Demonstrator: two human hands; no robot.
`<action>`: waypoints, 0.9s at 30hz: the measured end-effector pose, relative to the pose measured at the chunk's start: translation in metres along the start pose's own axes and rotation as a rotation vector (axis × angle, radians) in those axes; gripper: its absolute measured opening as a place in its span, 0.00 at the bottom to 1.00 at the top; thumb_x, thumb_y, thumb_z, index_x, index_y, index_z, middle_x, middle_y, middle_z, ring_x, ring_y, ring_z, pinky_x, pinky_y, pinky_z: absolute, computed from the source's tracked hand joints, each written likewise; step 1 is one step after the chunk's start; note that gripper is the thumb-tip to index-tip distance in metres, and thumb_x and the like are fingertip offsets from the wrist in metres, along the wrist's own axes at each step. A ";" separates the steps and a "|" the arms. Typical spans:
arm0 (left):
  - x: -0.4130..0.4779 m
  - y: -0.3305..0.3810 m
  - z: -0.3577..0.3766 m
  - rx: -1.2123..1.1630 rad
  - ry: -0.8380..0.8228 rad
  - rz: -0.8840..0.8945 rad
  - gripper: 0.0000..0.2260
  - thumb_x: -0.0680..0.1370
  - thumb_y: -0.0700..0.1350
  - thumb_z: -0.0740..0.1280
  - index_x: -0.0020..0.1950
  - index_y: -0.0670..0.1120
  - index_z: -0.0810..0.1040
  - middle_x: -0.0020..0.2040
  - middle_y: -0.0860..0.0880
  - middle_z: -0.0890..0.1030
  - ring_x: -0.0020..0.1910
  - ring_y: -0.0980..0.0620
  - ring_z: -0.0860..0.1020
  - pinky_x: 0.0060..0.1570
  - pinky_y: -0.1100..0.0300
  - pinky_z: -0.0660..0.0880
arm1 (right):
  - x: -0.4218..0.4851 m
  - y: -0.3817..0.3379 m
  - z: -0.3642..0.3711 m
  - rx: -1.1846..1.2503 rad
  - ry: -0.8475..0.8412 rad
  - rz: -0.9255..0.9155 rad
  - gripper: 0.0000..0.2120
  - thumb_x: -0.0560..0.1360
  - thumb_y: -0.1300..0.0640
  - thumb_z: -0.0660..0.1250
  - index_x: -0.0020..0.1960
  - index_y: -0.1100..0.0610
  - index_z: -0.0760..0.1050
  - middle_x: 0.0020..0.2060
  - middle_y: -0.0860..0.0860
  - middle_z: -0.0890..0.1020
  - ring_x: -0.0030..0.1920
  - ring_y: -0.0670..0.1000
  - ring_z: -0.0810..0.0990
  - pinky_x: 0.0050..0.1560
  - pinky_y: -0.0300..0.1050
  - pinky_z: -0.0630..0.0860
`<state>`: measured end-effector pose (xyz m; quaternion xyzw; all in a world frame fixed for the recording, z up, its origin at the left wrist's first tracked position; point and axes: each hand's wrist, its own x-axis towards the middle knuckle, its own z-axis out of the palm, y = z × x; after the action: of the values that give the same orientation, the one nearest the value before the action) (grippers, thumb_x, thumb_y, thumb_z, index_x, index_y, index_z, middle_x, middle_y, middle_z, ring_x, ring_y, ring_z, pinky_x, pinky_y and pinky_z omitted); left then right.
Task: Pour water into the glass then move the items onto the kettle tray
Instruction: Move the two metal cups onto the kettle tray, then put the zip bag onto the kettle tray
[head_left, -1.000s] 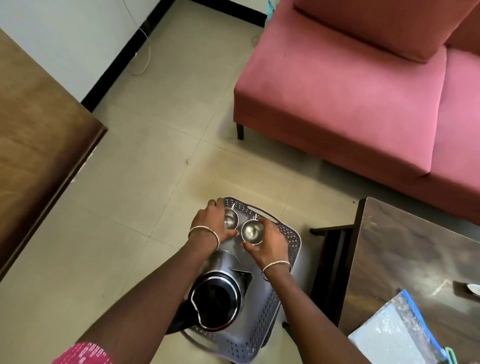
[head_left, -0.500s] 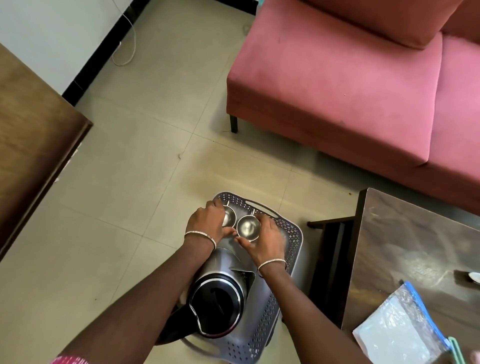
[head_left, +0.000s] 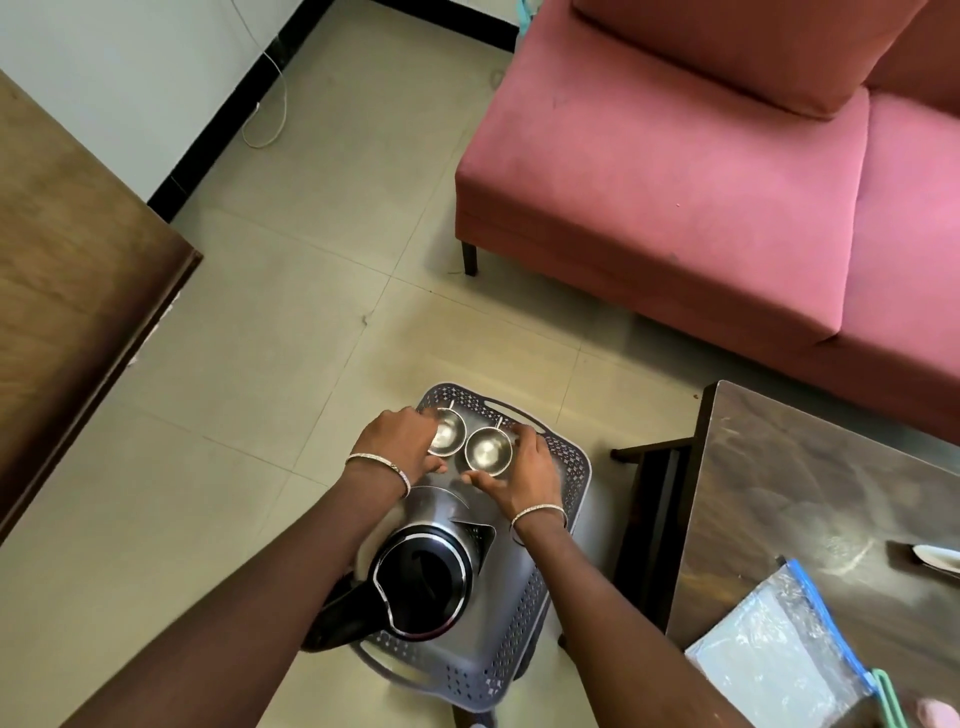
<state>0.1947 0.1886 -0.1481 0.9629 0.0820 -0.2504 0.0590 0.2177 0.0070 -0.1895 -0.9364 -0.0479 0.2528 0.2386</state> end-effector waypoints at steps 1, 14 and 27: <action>-0.008 -0.003 -0.007 -0.044 -0.015 0.006 0.26 0.73 0.58 0.69 0.65 0.45 0.70 0.53 0.41 0.81 0.52 0.39 0.80 0.48 0.53 0.76 | -0.006 0.000 -0.006 0.025 0.018 0.001 0.41 0.62 0.36 0.77 0.66 0.56 0.68 0.62 0.53 0.76 0.63 0.54 0.75 0.62 0.49 0.73; -0.156 0.076 -0.086 -0.640 0.448 -0.148 0.05 0.77 0.47 0.67 0.51 0.51 0.81 0.41 0.47 0.84 0.42 0.44 0.82 0.41 0.55 0.76 | -0.134 0.035 -0.092 0.332 0.289 0.142 0.03 0.74 0.55 0.70 0.43 0.55 0.81 0.38 0.50 0.85 0.40 0.53 0.83 0.41 0.43 0.75; -0.310 0.243 -0.048 -0.744 0.480 -0.155 0.02 0.74 0.44 0.70 0.43 0.49 0.82 0.39 0.48 0.85 0.40 0.46 0.82 0.40 0.62 0.71 | -0.309 0.146 -0.179 0.354 0.394 0.136 0.04 0.74 0.55 0.69 0.43 0.55 0.81 0.39 0.51 0.86 0.42 0.53 0.83 0.40 0.39 0.70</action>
<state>-0.0042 -0.0824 0.0633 0.8980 0.2498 0.0228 0.3614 0.0337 -0.2623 0.0169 -0.9123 0.1072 0.0858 0.3857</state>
